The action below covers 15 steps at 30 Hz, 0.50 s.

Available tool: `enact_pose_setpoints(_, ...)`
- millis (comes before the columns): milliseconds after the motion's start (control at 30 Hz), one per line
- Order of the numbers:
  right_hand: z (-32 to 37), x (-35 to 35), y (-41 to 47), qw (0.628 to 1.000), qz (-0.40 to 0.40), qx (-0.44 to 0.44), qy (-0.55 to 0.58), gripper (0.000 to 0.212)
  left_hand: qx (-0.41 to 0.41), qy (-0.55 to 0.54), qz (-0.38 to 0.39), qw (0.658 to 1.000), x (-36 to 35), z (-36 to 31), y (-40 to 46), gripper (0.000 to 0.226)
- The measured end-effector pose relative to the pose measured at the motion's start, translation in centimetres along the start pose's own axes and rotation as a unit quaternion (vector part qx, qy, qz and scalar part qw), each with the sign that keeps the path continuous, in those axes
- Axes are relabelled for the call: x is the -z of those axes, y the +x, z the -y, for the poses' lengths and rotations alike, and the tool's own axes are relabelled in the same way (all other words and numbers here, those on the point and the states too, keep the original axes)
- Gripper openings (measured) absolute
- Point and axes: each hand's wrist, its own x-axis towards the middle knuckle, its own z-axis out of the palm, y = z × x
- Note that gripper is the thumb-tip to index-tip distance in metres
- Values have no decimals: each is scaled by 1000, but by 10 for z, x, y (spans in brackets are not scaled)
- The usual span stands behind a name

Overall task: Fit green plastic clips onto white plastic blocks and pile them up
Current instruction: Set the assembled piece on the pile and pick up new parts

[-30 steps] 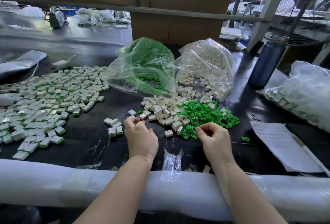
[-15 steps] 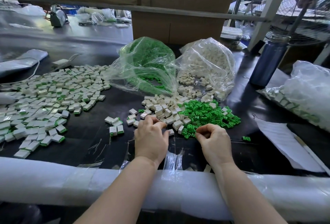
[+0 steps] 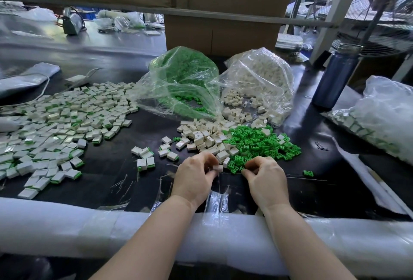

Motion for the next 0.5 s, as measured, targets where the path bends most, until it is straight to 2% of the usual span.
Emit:
enact_pose_setpoints(233,-1,-2,-1,999,-4,34,-13,10,-31,-64,25,997,-2,-1,-1,9)
enact_pose_setpoints(367,0,0,-4,994,-14,69,84,8,-42,-94,16,995,-2,-1,-1,9)
enact_pose_setpoints(500,1,1,-6,984,16,102,146,23,-47,-108,12,993,-1,-2,-1,10)
